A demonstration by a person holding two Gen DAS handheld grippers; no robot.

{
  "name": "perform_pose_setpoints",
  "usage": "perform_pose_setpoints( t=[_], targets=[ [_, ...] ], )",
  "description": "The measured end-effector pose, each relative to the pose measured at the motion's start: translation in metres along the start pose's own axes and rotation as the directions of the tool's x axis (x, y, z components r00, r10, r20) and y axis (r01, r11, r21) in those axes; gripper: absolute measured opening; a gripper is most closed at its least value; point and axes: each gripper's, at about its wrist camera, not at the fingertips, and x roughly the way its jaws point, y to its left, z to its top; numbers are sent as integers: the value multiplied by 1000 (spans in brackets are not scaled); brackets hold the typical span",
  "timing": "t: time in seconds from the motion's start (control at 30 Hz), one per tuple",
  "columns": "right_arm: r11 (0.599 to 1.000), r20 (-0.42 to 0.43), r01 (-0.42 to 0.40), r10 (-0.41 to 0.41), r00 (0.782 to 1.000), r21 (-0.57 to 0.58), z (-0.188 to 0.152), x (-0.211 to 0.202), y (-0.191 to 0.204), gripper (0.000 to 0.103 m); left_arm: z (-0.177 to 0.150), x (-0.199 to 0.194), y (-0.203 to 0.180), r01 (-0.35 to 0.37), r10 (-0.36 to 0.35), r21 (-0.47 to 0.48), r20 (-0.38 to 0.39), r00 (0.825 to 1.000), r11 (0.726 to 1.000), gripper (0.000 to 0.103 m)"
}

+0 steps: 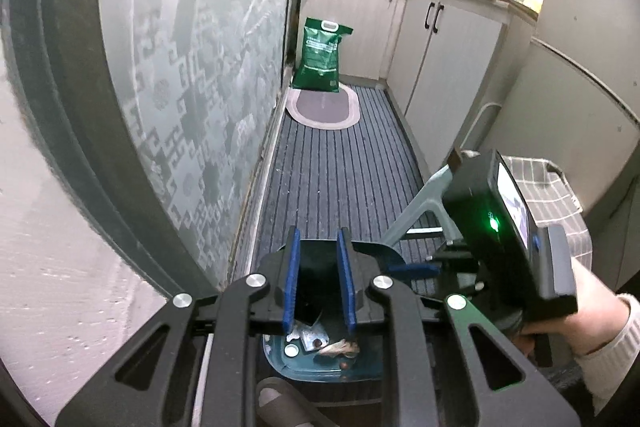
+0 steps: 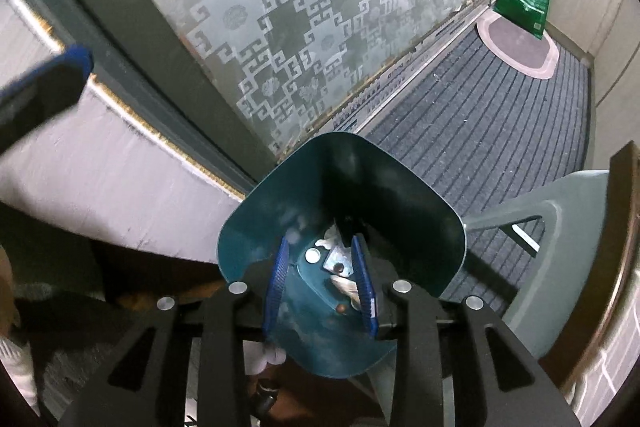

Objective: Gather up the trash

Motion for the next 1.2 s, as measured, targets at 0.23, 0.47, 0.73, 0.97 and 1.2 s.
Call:
perform_pose_setpoints(
  t=[0.23, 0.47, 0.73, 0.97, 1.2],
  targets=[
    [999, 193, 29, -33, 981, 21, -21, -62, 6, 32, 5, -26, -20, 26, -27, 18, 64, 998, 999, 21],
    [993, 340, 118, -119, 933, 24, -45, -122, 4, 29, -1, -31, -46, 37, -41, 53, 87, 995, 998, 35],
    [977, 428, 198, -215, 878, 84, -87, -179, -21, 52, -18, -47, -74, 11, -22, 73, 152, 988, 997, 64],
    [956, 471, 250, -293, 832, 153, -130, -210, -40, 81, -31, -49, -100, -6, -13, 110, 173, 985, 994, 85],
    [944, 458, 252, -324, 828, 212, -161, -214, -56, 95, -39, -52, -116, -16, -3, 100, 185, 983, 995, 98]
  ],
)
